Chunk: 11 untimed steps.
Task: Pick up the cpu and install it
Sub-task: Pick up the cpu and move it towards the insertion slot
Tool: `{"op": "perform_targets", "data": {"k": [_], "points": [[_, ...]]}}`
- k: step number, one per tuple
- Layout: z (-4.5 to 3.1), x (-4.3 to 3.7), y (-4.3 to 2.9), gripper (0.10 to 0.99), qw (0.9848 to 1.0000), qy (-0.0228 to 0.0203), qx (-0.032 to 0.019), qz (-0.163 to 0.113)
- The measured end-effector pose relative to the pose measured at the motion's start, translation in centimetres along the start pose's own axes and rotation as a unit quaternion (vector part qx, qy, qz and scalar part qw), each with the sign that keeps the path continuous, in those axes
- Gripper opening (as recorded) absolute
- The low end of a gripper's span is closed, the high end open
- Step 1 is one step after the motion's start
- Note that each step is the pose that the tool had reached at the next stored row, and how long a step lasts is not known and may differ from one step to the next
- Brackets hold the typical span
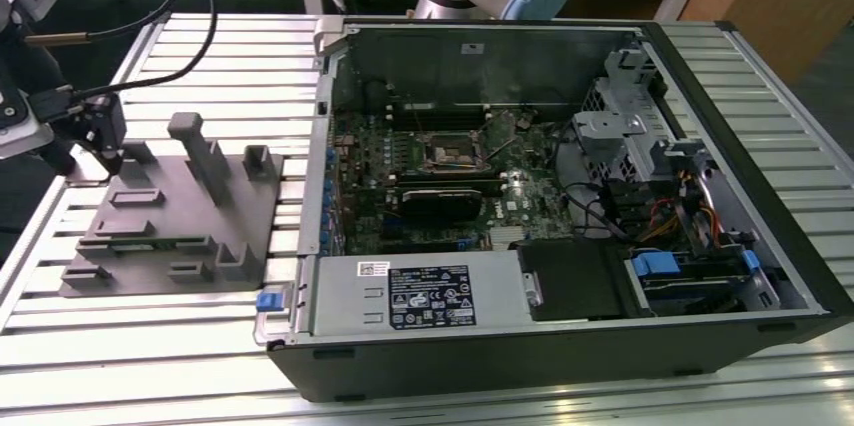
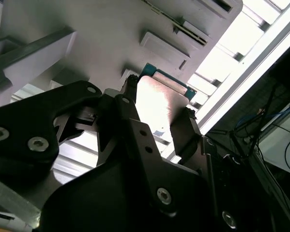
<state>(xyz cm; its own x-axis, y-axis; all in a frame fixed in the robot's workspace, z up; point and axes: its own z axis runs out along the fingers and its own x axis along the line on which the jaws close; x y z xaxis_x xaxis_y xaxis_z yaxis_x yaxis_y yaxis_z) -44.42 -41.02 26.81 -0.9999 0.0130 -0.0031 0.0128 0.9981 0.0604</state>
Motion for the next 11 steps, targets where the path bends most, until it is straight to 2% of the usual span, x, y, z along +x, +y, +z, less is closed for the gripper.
{"op": "perform_targets", "data": {"k": [11], "points": [[-1.43,-0.01,0.09,0.529,1.0000,0.0000,0.0000,0.000]]}}
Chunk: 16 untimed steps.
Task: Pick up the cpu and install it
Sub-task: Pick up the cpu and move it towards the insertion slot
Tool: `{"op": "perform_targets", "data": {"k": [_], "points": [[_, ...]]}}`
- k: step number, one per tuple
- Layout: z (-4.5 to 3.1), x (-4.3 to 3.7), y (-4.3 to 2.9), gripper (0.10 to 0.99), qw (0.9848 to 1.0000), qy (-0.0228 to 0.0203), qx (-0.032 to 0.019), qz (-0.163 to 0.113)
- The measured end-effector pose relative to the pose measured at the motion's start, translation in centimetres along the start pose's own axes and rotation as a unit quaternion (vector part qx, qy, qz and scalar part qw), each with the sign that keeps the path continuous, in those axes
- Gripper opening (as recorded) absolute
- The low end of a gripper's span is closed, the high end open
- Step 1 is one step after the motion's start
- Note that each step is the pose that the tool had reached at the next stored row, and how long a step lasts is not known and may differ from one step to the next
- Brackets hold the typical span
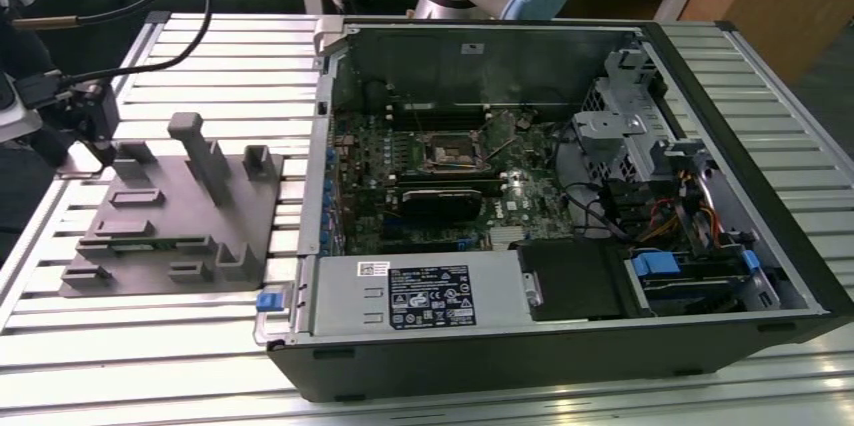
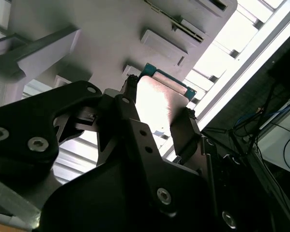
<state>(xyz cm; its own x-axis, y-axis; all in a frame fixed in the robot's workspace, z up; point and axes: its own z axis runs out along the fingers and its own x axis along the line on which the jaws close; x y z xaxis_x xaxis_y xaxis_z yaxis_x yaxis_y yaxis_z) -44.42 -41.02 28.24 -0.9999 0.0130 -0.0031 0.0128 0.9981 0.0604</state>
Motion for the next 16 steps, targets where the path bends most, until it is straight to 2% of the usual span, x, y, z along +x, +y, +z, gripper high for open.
{"op": "perform_targets", "data": {"k": [5,16], "points": [[-0.67,0.00,0.04,0.529,1.0000,0.0000,0.0000,0.000],[-1.63,-0.01,0.10,0.529,1.0000,-0.0001,-0.0006,0.000]]}}
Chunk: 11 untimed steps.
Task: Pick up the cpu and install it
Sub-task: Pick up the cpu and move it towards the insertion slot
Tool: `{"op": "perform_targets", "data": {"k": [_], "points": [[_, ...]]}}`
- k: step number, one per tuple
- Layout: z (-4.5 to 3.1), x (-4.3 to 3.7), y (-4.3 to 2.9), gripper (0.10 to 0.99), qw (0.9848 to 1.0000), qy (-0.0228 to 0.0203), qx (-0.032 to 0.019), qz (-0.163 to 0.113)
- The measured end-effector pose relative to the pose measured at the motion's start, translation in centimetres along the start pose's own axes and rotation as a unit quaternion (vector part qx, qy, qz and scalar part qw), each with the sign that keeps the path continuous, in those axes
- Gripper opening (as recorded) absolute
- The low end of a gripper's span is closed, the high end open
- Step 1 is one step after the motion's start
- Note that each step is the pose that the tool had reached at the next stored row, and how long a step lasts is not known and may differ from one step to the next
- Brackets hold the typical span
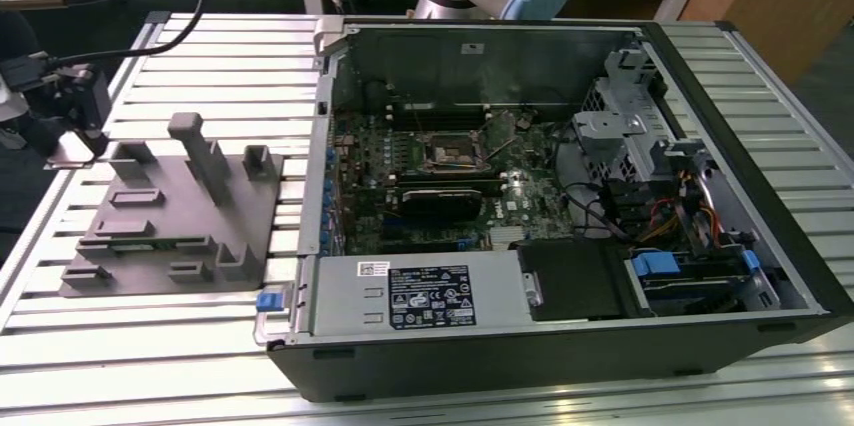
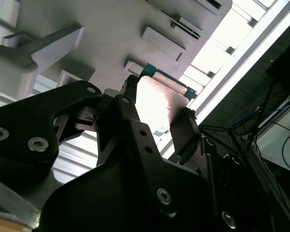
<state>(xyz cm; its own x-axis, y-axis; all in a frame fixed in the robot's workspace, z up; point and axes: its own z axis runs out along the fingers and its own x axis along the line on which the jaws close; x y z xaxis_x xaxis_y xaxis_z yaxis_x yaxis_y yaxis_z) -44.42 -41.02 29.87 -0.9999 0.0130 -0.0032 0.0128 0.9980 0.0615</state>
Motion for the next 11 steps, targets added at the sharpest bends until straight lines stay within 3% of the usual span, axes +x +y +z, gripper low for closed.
{"op": "perform_targets", "data": {"k": [11], "points": [[-1.16,-0.01,0.07,0.529,1.0000,0.0000,0.0000,0.000]]}}
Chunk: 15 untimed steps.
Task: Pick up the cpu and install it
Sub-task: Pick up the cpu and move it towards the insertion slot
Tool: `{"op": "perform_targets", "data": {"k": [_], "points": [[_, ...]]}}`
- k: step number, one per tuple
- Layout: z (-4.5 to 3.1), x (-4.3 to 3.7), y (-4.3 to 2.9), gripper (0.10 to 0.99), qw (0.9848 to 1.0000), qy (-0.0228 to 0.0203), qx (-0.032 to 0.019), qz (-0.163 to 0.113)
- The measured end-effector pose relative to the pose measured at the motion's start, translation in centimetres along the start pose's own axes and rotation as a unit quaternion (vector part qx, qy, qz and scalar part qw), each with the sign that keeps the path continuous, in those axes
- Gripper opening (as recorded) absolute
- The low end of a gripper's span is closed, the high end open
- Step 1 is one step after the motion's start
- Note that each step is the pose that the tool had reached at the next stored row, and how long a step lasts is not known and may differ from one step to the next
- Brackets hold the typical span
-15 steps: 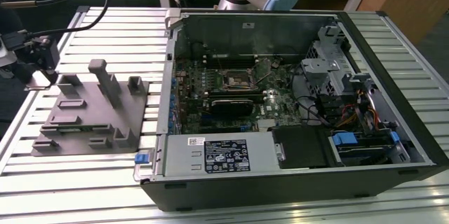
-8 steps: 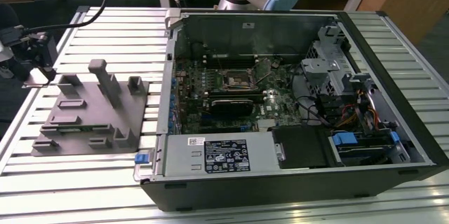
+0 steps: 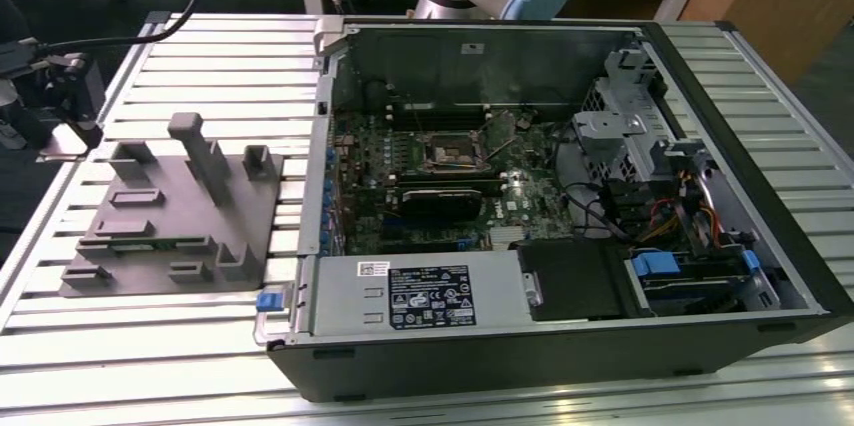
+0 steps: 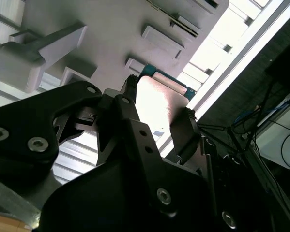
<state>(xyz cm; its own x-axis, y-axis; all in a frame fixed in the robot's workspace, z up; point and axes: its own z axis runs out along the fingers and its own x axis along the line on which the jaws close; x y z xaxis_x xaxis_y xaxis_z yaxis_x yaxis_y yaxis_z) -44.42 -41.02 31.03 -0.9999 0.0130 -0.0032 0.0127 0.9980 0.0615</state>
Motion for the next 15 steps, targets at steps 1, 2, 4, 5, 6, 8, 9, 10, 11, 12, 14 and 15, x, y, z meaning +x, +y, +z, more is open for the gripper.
{"op": "perform_targets", "data": {"k": [1,2,4,5,6,8,9,10,11,12,14,15], "points": [[-0.09,0.00,0.01,0.529,1.0000,-0.0001,0.0000,0.000],[-0.19,0.00,0.01,0.529,1.0000,0.0000,0.0000,0.000],[-0.39,0.00,0.03,0.529,1.0000,-0.0001,0.0000,0.000],[-0.50,0.00,0.03,0.529,1.0000,-0.0001,0.0000,0.000],[-0.61,0.00,0.04,0.529,1.0000,-0.0001,0.0000,0.000],[-0.84,0.00,0.05,0.529,1.0000,-0.0002,0.0000,0.000],[-0.96,0.00,0.06,0.529,1.0000,-0.0001,0.0000,0.000],[-1.08,0.00,0.07,0.529,1.0000,-0.0002,0.0000,0.000],[-1.20,0.00,0.08,0.529,1.0000,-0.0002,0.0000,0.000],[-1.30,0.00,0.08,0.529,1.0000,-0.0002,-0.0001,0.000],[-1.48,0.00,0.09,0.529,1.0000,-0.0002,0.0000,0.000],[-1.58,0.00,0.10,0.529,1.0000,-0.0002,0.0000,0.000]]}}
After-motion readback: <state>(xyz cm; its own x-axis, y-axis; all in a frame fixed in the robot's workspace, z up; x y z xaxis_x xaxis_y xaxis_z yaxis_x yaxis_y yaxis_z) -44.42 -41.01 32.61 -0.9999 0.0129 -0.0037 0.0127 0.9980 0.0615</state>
